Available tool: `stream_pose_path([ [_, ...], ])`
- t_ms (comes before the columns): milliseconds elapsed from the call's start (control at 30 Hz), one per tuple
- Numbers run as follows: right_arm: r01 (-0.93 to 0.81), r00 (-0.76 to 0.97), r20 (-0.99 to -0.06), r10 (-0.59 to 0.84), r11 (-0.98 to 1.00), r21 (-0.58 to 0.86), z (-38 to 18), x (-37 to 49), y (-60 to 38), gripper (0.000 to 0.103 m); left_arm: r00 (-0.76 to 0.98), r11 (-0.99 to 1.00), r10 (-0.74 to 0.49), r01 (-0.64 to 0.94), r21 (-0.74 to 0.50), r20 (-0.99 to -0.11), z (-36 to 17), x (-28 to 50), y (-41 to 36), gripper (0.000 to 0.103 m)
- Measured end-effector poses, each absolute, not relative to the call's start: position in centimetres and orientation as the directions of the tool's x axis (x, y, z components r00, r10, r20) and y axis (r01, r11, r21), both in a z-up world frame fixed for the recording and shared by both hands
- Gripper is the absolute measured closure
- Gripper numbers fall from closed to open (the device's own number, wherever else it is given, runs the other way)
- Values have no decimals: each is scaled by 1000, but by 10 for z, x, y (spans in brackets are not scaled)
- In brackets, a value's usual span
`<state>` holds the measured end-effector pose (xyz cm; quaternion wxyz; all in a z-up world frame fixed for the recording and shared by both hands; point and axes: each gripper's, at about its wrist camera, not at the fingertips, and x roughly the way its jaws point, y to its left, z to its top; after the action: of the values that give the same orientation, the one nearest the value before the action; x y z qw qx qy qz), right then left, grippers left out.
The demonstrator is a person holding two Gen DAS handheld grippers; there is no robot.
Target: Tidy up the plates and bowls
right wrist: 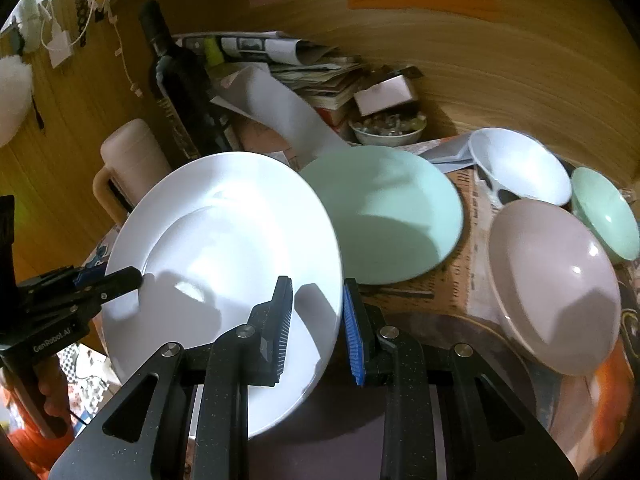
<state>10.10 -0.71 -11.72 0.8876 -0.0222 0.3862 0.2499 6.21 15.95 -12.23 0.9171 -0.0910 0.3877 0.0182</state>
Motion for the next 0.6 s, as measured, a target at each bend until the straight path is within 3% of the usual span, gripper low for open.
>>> stream_pose_path([
  [600, -377, 637, -673, 376, 913, 154, -109, 71, -59, 80, 703, 989, -118, 18, -149, -701, -114, 61, 109, 74],
])
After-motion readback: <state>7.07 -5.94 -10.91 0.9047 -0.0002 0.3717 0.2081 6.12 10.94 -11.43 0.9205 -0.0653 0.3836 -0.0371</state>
